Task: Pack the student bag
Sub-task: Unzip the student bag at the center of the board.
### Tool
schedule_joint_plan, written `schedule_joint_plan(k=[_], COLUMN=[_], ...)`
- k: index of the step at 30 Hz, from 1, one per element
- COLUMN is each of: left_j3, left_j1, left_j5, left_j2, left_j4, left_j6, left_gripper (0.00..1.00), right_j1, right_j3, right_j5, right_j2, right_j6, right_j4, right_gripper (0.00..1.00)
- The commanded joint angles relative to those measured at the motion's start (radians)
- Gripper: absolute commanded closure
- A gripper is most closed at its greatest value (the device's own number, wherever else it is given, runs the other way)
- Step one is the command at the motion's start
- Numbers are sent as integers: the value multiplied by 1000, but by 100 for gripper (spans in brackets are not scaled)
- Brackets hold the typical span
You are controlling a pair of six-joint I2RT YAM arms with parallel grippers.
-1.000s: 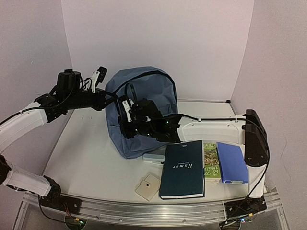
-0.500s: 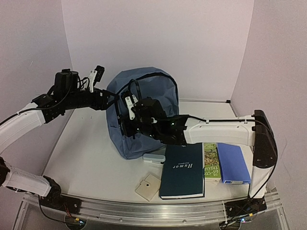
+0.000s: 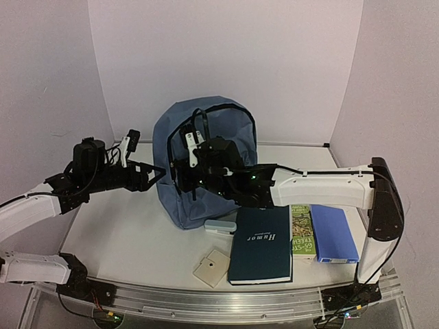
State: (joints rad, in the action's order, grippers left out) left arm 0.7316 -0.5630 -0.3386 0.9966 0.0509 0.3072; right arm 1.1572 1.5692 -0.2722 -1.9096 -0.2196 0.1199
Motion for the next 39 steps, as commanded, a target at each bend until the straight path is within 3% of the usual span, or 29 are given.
schedule_joint_plan(k=[1, 8, 20, 28, 39], left_j3=[-46, -88, -27, -2, 36], left_j1=[-25, -56, -130, -150, -161], left_j5=[-2, 53, 141, 260, 282], left_j2=[-11, -9, 103, 151, 228], left_j4=[-141, -165, -256, -304, -368], left_j6=[18, -11, -38, -31, -5], left_gripper=[27, 42, 42, 56, 76], right_j1=[1, 1, 1, 1, 1], right_j3=[7, 29, 26, 22, 26], right_j5=[-25, -30, -19, -15, -23], right_j2=[60, 49, 52, 44, 28], right_j6=[-33, -44, -57, -62, -61], right_j4=[61, 61, 60, 60, 60], right_gripper=[100, 100, 100, 100, 100])
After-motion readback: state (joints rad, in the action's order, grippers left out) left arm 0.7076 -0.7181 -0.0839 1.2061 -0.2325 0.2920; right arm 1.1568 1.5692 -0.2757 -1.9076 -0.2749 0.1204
